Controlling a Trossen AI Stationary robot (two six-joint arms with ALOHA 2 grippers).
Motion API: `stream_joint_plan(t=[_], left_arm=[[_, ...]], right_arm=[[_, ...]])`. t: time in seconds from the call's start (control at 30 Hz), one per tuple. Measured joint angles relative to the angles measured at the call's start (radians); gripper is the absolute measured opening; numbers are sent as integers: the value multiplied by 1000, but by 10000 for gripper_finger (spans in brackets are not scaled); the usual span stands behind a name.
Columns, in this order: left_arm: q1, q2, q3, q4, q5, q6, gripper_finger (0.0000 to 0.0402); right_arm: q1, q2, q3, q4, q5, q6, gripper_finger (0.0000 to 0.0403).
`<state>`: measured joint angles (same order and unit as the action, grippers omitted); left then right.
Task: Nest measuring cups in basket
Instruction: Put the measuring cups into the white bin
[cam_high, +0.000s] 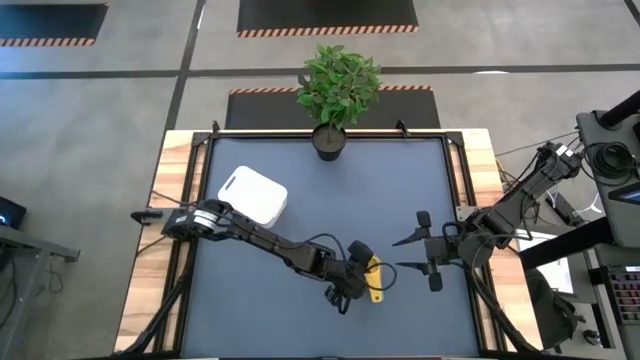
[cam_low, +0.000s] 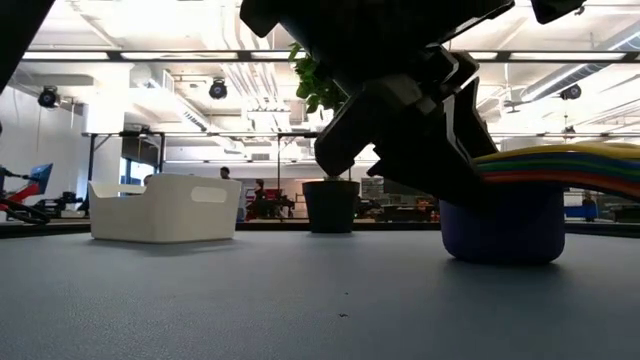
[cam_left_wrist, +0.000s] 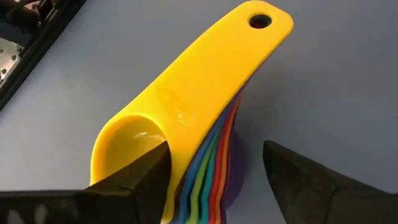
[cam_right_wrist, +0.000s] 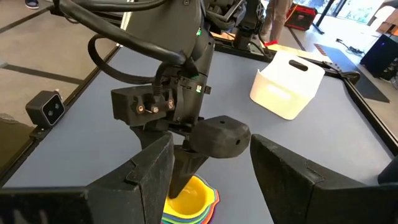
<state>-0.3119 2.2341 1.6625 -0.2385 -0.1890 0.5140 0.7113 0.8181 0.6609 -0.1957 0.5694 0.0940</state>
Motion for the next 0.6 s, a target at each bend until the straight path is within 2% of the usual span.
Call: stream_joint_plan(t=[0.23,0.47,0.6], left_arm=[[1,0,-36,61,-3,20,238],[3,-1,-65,108,-15,17,224],[5,-1,-66,108,-29,12,202]], right_arm=[[0,0,0,0,1,0,203],[0,0,0,0,8,0,203],[0,0,0,0,8,0,203]])
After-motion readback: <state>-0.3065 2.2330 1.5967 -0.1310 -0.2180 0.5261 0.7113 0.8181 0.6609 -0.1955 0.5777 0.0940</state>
